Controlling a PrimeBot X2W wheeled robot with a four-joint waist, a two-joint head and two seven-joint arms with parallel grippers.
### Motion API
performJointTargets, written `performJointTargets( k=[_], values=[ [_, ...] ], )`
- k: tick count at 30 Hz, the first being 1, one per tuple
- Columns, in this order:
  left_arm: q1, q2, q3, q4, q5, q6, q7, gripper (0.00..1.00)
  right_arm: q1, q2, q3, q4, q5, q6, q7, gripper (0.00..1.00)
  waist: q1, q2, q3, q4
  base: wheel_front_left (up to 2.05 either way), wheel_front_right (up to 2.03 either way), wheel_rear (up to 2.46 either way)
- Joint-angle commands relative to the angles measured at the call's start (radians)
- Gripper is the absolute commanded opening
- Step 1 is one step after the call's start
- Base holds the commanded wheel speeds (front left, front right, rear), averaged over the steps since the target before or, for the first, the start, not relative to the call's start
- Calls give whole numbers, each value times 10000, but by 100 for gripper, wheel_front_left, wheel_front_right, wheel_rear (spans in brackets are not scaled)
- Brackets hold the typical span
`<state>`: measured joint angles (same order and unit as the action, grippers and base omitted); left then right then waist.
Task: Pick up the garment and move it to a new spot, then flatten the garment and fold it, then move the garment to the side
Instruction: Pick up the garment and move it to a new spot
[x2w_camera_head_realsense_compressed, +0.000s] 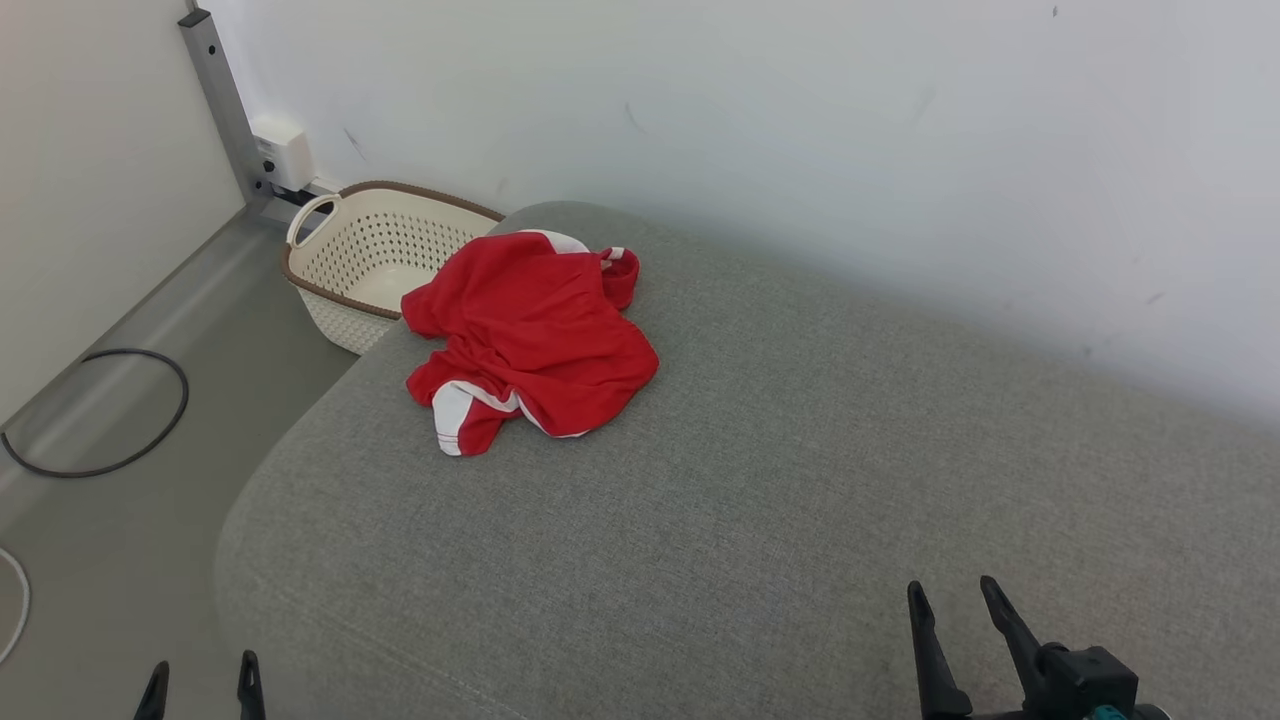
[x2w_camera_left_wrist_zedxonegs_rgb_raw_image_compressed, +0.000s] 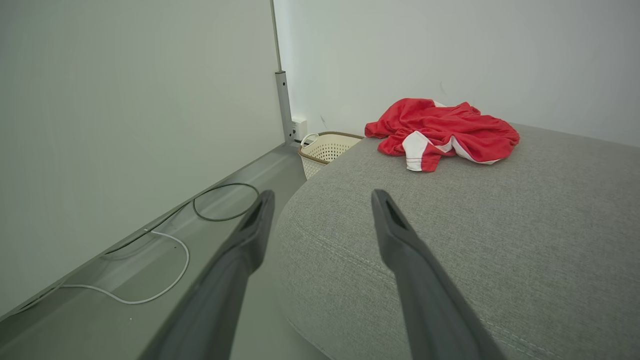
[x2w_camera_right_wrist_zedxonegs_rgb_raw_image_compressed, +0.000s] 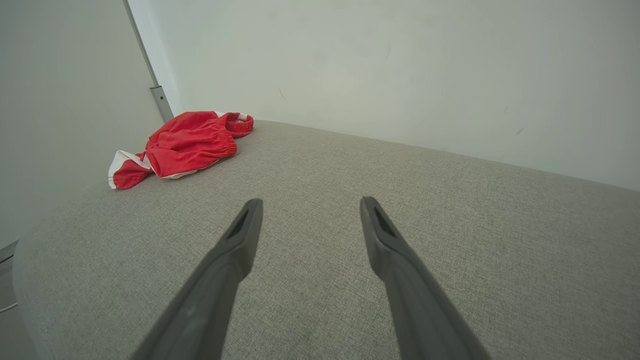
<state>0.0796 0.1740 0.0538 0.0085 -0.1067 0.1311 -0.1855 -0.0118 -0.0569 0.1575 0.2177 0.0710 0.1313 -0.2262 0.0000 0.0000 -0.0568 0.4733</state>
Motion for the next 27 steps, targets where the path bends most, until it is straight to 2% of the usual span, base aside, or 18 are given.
performJointTargets(
  k=[1, 7, 13, 15, 18, 20, 25, 27],
  values=[
    [130, 11, 18, -27, -74, 36, -20, 100, -106, 12, 45, 48, 68, -10, -43, 100, 0, 0, 5, -48, 0, 0, 0],
    [-10, -129, 196, -73, -408, 96, -225, 100, -200, -23, 246, 22, 58, -10, -19, 100, 0, 0, 128, -380, 0, 0, 0],
    [-800, -1, 262, 217, -795, -173, -342, 100, -487, -111, 562, -28, 87, -10, 15, 100, 0, 0, 405, -1040, 0, 0, 0],
    [-1225, 142, 302, 423, -907, -319, -365, 100, -631, -136, 751, -47, 103, -10, 34, 100, 0, 0, 534, -1353, 0, 0, 0],
    [-2201, 646, 589, 833, -1196, -604, -374, 100, -1105, -130, 1246, -168, 55, -10, 96, 100, 0, 0, 953, -2174, 0, 0, 0],
    [-2481, 739, 636, 952, -1333, -696, -376, 100, -1225, -137, 1301, -189, 39, -10, 84, 100, 0, 0, 1069, -2353, 0, 0, 0],
    [-3882, 1480, 1070, 1479, -1711, -1037, -200, 100, -1813, -152, 1774, -240, 84, -10, 9, 100, 0, 0, 1705, -3263, 0, 0, 0],
    [-4764, 1861, 1104, 1967, -1951, -1326, 34, 100, -2100, -168, 1886, -250, 101, -10, -30, 100, 0, 0, 2065, -3660, 0, 0, 0]
  ],
)
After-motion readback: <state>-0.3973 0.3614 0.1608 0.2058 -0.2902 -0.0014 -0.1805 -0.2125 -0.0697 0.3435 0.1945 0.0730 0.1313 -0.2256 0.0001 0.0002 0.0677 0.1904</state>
